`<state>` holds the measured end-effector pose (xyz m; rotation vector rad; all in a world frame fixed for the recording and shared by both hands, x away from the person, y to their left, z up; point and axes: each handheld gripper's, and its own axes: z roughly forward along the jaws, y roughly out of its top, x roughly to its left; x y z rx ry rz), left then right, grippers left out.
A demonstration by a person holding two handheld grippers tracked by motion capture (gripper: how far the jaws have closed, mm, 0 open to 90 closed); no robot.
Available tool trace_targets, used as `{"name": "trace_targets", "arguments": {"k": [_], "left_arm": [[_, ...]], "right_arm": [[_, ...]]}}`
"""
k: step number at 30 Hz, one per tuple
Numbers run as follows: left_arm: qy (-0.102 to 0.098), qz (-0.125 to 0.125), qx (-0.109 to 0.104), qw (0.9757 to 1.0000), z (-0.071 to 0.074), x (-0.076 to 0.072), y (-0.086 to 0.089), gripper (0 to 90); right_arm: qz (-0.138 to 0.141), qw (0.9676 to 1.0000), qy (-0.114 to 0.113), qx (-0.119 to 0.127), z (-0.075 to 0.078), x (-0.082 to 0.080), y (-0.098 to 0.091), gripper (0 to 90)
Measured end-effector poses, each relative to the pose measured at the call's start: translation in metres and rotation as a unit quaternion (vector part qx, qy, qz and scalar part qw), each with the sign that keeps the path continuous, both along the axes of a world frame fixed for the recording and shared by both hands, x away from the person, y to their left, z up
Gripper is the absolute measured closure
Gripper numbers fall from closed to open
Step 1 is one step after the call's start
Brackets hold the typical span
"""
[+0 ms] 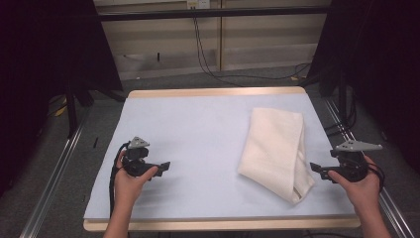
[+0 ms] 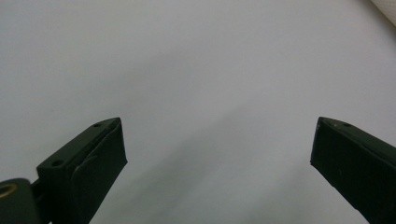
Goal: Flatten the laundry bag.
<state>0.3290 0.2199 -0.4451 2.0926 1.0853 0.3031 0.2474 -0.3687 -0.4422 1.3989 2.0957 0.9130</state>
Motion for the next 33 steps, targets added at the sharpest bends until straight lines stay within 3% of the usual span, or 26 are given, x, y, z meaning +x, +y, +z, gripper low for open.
{"name": "trace_targets", "arguments": {"k": [2, 7, 11, 13, 17, 19, 22, 27, 33], "left_arm": [[0.003, -0.011, 0.001, 0.9999, 0.0, 0.0, -0.002, 3.6], [0.006, -0.013, 0.006, 0.9999, -0.002, -0.002, -0.008, 4.0], [0.009, -0.017, 0.006, 0.9998, -0.002, -0.002, -0.012, 4.7], [0.009, -0.02, 0.002, 0.9997, -0.003, -0.003, -0.015, 4.6], [0.012, -0.029, 0.004, 0.9995, -0.003, -0.004, -0.018, 4.9], [0.012, -0.039, 0.009, 0.9991, -0.003, -0.005, -0.018, 5.3], [0.01, -0.038, 0.013, 0.9992, -0.003, -0.007, -0.02, 5.8], [0.013, -0.038, 0.007, 0.9992, -0.005, -0.008, -0.02, 6.2], [0.015, -0.046, 0.006, 0.9988, -0.007, -0.008, -0.026, 7.5]], "right_arm": [[-0.001, 1.0, 0.003, -0.002, -0.002, 0.001, 0.0, 12.4], [-0.006, 1.0, -0.002, -0.004, -0.003, 0.005, -0.001, 18.2], [-0.005, 1.0, -0.004, -0.002, -0.005, 0.01, 0.001, 27.2], [-0.004, 1.0, -0.006, -0.002, -0.007, 0.013, 0.002, 36.8], [-0.014, 0.9996, -0.009, 0.022, -0.008, 0.017, 0.003, 47.1], [-0.022, 0.9993, -0.001, 0.029, -0.008, 0.02, 0.004, 46.9], [-0.034, 0.9989, -0.011, 0.031, -0.009, 0.024, 0.005, 45.7], [-0.032, 0.999, -0.009, 0.029, -0.013, 0.03, 0.009, 47.4], [-0.041, 0.9988, 0.025, 0.008, -0.022, 0.037, 0.012, 54.4]]}}
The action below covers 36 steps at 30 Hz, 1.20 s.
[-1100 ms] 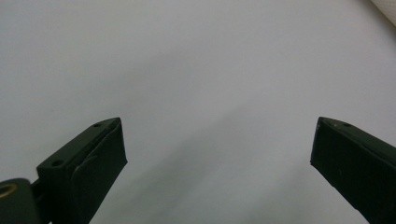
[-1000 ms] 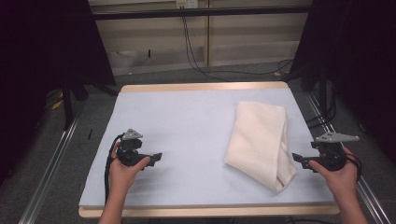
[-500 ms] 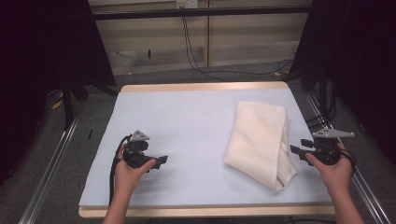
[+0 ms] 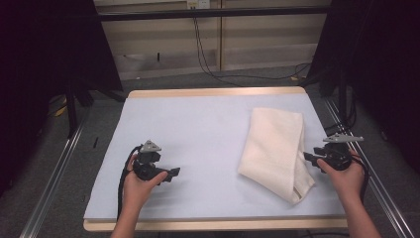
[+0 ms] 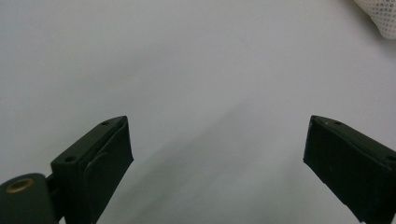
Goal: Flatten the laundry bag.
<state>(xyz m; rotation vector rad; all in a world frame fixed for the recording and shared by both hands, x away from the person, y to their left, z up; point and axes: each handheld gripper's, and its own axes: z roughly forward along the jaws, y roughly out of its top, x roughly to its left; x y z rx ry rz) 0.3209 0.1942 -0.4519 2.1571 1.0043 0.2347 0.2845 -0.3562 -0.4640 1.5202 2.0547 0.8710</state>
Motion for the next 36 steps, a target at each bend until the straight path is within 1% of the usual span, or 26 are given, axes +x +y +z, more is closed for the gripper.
{"name": "trace_targets", "arguments": {"k": [2, 4, 6, 7, 8, 10, 11, 12, 13, 14, 16, 17, 18, 20, 22, 24, 26, 27, 28, 29, 31, 32, 33, 34, 35, 36], "left_arm": [[0.002, -0.003, -0.001, 1.0, 0.0, 0.0, -0.002, 7.5], [0.004, -0.008, 0.003, 1.0, 0.0, 0.0, -0.004, 7.5], [0.003, -0.004, -0.003, 1.0, -0.001, 0.0, -0.006, 7.5], [0.005, -0.01, 0.002, 0.9999, -0.001, 0.0, -0.006, 7.5], [0.001, -0.005, -0.001, 1.0, -0.002, 0.0, -0.007, 7.5], [0.003, -0.013, 0.005, 0.9999, -0.001, 0.0, -0.007, 7.5], [0.005, -0.012, 0.001, 0.9999, -0.001, 0.0, -0.008, 7.7], [0.003, -0.014, 0.006, 0.9999, -0.001, 0.0, -0.008, 7.7], [0.003, -0.016, 0.007, 0.9999, -0.001, 0.0, -0.009, 7.7], [0.005, -0.017, 0.004, 0.9998, -0.001, 0.0, -0.01, 7.7], [0.005, -0.018, 0.005, 0.9998, -0.003, 0.0, -0.012, 7.8], [0.007, -0.025, 0.006, 0.9997, -0.003, 0.001, -0.012, 7.8], [0.006, -0.022, 0.007, 0.9997, -0.003, 0.001, -0.013, 7.8], [0.005, -0.022, 0.003, 0.9997, -0.004, 0.001, -0.014, 7.9], [0.007, -0.026, 0.006, 0.9996, -0.003, 0.001, -0.015, 7.9], [0.008, -0.027, -0.002, 0.9996, -0.003, 0.001, -0.016, 8.0], [0.008, -0.026, 0.001, 0.9996, -0.004, 0.001, -0.017, 8.2], [0.01, -0.036, 0.002, 0.9993, -0.005, 0.002, -0.02, 8.4], [0.01, -0.036, 0.002, 0.9993, -0.005, 0.002, -0.02, 8.4], [0.013, -0.041, 0.005, 0.9991, -0.007, 0.003, -0.024, 8.4], [0.014, -0.048, 0.0, 0.9988, -0.008, 0.004, -0.03, 8.4], [0.014, -0.048, 0.0, 0.9988, -0.008, 0.004, -0.03, 8.4], [0.014, -0.052, 0.002, 0.9985, -0.01, 0.004, -0.038, 8.4], [0.021, -0.059, -0.001, 0.998, -0.011, 0.004, -0.042, 8.4], [0.017, -0.067, 0.001, 0.9976, -0.012, 0.004, -0.046, 8.4], [0.023, -0.076, 0.004, 0.9968, -0.012, 0.004, -0.05, 8.4]], "right_arm": [[0.001, 0.9999, 0.012, 0.008, -0.003, 0.003, 0.0, 56.3], [-0.003, 0.9997, 0.015, 0.017, -0.005, 0.006, 0.001, 56.4], [-0.004, 0.9999, 0.012, 0.011, -0.007, 0.009, 0.002, 58.4], [0.001, 0.9998, 0.011, 0.015, -0.008, 0.01, 0.003, 60.4], [0.003, 0.9997, 0.013, 0.019, -0.008, 0.011, 0.004, 62.5], [0.0, 0.9998, 0.018, 0.001, -0.01, 0.012, 0.005, 63.0], [0.002, 0.9998, 0.02, 0.004, -0.011, 0.012, 0.005, 64.4], [0.006, 0.9997, 0.024, 0.009, -0.013, 0.013, 0.006, 66.0], [0.012, 0.9996, 0.023, 0.009, -0.013, 0.014, 0.006, 71.6], [0.021, 0.9993, 0.027, 0.015, -0.013, 0.014, 0.007, 73.6], [0.023, 0.9994, 0.025, 0.006, -0.012, 0.013, 0.009, 77.2], [0.034, 0.9991, 0.025, 0.004, -0.012, 0.014, 0.01, 80.3], [0.037, 0.999, 0.026, 0.002, -0.012, 0.014, 0.01, 82.4], [0.044, 0.9988, 0.017, 0.014, -0.012, 0.014, 0.01, 87.1], [0.05, 0.9983, 0.02, 0.024, -0.012, 0.014, 0.013, 87.5], [0.058, 0.9981, 0.011, 0.018, -0.012, 0.015, 0.016, 87.7], [0.058, 0.9979, 0.008, 0.026, -0.011, 0.015, 0.019, 87.9], [0.062, 0.9977, 0.008, 0.026, -0.01, 0.015, 0.02, 87.9], [0.062, 0.9977, 0.008, 0.026, -0.01, 0.015, 0.02, 87.9], [0.068, 0.9973, 0.004, 0.026, -0.01, 0.016, 0.022, 88.0], [0.068, 0.9971, 0.01, 0.031, -0.01, 0.015, 0.024, 88.0], [0.071, 0.9971, 0.008, 0.026, -0.01, 0.016, 0.024, 88.0], [0.068, 0.9974, 0.006, 0.023, -0.01, 0.015, 0.024, 88.0], [0.066, 0.9976, 0.002, 0.02, -0.01, 0.015, 0.023, 88.0], [0.065, 0.9976, 0.006, 0.022, -0.009, 0.014, 0.023, 88.0], [0.066, 0.9976, 0.001, 0.02, -0.009, 0.013, 0.022, 88.0]]}}
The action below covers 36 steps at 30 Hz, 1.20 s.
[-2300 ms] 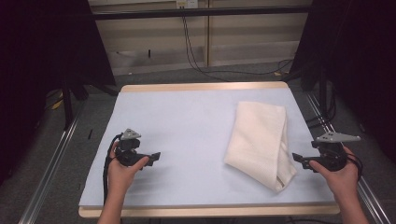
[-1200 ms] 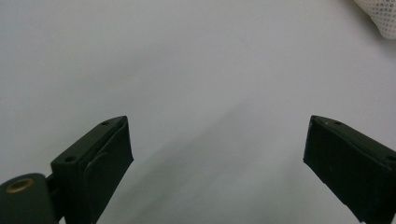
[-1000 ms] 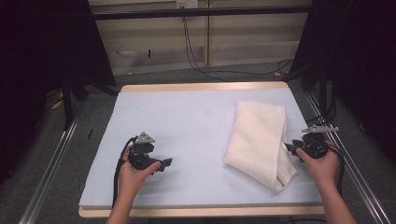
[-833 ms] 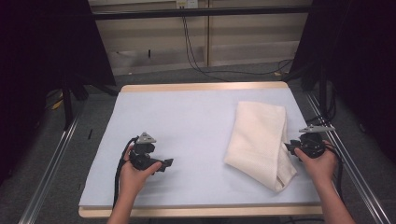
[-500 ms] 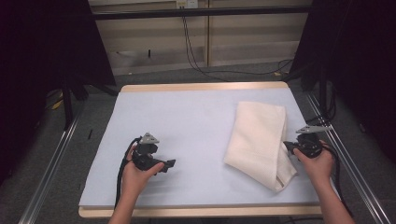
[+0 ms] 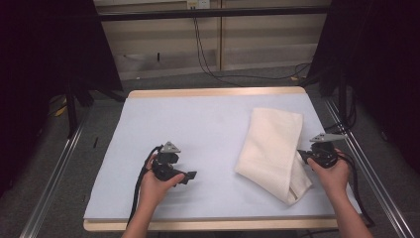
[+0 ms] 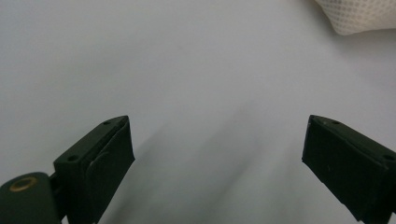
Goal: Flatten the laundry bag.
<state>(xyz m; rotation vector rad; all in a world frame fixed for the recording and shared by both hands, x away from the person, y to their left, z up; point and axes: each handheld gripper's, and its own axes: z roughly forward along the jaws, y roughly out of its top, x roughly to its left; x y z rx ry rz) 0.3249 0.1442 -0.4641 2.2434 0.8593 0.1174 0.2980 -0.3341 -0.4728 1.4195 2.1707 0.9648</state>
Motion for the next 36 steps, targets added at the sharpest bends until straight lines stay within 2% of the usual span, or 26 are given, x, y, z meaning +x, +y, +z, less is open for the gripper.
{"name": "trace_targets", "arguments": {"k": [2, 4, 8, 14, 17, 19, 22, 24, 26, 29, 32, 34, 36], "left_arm": [[0.0, -0.002, -0.002, 1.0, -0.001, -0.001, -0.005, 8.4], [-0.001, -0.017, -0.01, 0.9998, -0.002, -0.002, -0.017, 8.1], [0.007, -0.035, -0.015, 0.9992, -0.004, -0.001, -0.029, 7.8], [0.004, -0.055, -0.022, 0.9982, -0.001, -0.001, -0.046, 7.8], [0.002, -0.062, -0.028, 0.9977, -0.002, -0.001, -0.065, 8.4], [0.003, -0.066, -0.041, 0.997, -0.002, -0.001, -0.075, 11.6], [0.004, -0.081, -0.042, 0.9958, -0.004, -0.001, -0.091, 13.6], [0.002, -0.088, -0.035, 0.9955, -0.004, -0.001, -0.096, 16.5], [-0.01, -0.098, -0.026, 0.9949, -0.005, -0.002, -0.107, 18.9], [-0.016, -0.099, -0.024, 0.9947, -0.004, 0.0, -0.114, 23.2], [-0.019, -0.116, -0.024, 0.9927, -0.004, 0.001, -0.12, 26.4], [-0.006, -0.121, -0.034, 0.9921, -0.005, 0.002, -0.124, 30.0], [-0.002, -0.129, -0.031, 0.9912, -0.006, 0.003, -0.126, 32.0]], "right_arm": [[-0.008, 1.0, 0.004, -0.003, 0.001, -0.002, -0.002, 87.9], [-0.016, 0.9998, -0.002, -0.009, 0.002, -0.004, -0.005, 87.2], [-0.028, 0.9996, 0.001, -0.004, 0.0, -0.007, -0.007, 85.2], [-0.025, 0.9997, -0.005, -0.002, -0.001, -0.009, -0.008, 84.5], [-0.026, 0.9996, -0.008, -0.001, -0.001, -0.01, -0.009, 83.7], [-0.025, 0.9997, -0.004, 0.0, 0.0, -0.011, -0.01, 83.3], [-0.025, 0.9997, -0.003, 0.002, 0.0, -0.011, -0.011, 83.9], [-0.024, 0.9997, -0.004, 0.002, 0.001, -0.012, -0.011, 84.3], [-0.024, 0.9997, -0.001, 0.004, 0.001, -0.012, -0.011, 84.5], [-0.02, 0.9998, -0.003, 0.003, 0.0, -0.012, -0.011, 84.6], [-0.022, 0.9997, -0.004, 0.003, 0.0, -0.012, -0.011, 85.1], [-0.019, 0.9998, -0.002, 0.003, 0.0, -0.012, -0.011, 85.6], [-0.019, 0.9998, -0.001, 0.004, 0.0, -0.012, -0.012, 85.7]]}}
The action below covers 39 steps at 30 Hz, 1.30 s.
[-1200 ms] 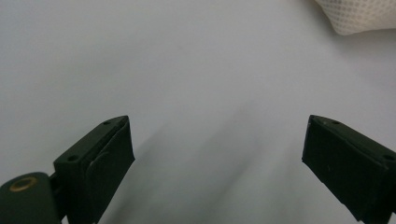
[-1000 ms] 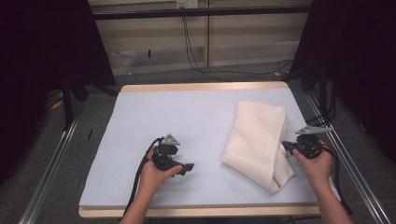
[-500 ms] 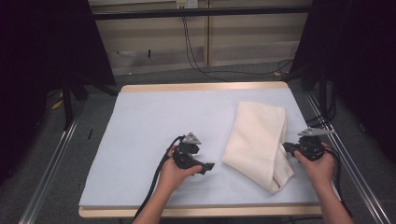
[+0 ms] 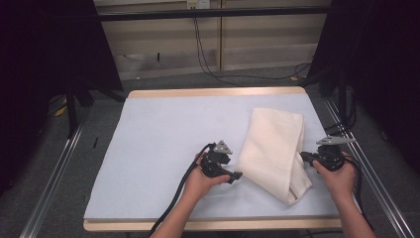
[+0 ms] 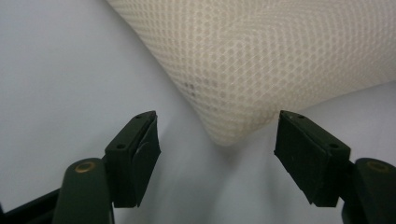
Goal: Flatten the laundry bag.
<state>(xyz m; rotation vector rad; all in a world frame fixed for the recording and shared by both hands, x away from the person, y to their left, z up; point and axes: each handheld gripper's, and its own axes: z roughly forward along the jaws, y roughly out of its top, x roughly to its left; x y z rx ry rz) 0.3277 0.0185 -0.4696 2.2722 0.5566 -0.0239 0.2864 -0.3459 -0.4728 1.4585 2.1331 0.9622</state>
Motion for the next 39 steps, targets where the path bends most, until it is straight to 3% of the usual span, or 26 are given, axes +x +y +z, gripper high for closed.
{"name": "trace_targets", "arguments": {"k": [6, 9, 11, 12, 15, 21, 29, 39], "left_arm": [[-0.004, -0.018, -0.015, 0.9997, -0.002, 0.004, -0.011, 41.7], [-0.007, -0.017, -0.004, 0.9998, -0.001, 0.004, -0.012, 55.2], [-0.002, -0.012, -0.017, 0.9998, 0.0, 0.006, -0.012, 66.4], [-0.006, -0.01, -0.008, 0.9999, 0.001, 0.006, -0.012, 69.8], [0.003, -0.005, -0.014, 0.9999, 0.004, 0.006, -0.011, 75.7], [-0.003, 0.021, -0.012, 0.9997, 0.007, 0.006, 0.003, 76.9], [0.0, 0.057, -0.014, 0.9983, 0.007, 0.008, 0.041, 76.9], [0.001, 0.075, -0.001, 0.9972, 0.01, 0.0, 0.078, 76.9]], "right_arm": [[0.001, 1.0, -0.001, 0.003, -0.001, 0.001, 0.0, 86.9], [0.002, 1.0, -0.001, 0.006, -0.001, 0.001, 0.0, 87.9], [0.001, 1.0, 0.0, 0.005, -0.002, 0.001, 0.0, 88.4], [0.001, 1.0, -0.001, 0.005, -0.002, 0.001, 0.0, 88.8], [0.003, 1.0, -0.004, 0.008, -0.002, 0.001, 0.002, 90.0], [0.011, 0.9998, -0.001, 0.016, -0.002, 0.004, 0.011, 90.0], [0.046, 0.9989, -0.001, -0.001, 0.0, 0.018, 0.05, 90.0], [0.072, 0.9974, -0.004, 0.011, -0.004, 0.024, 0.08, 90.0]]}}
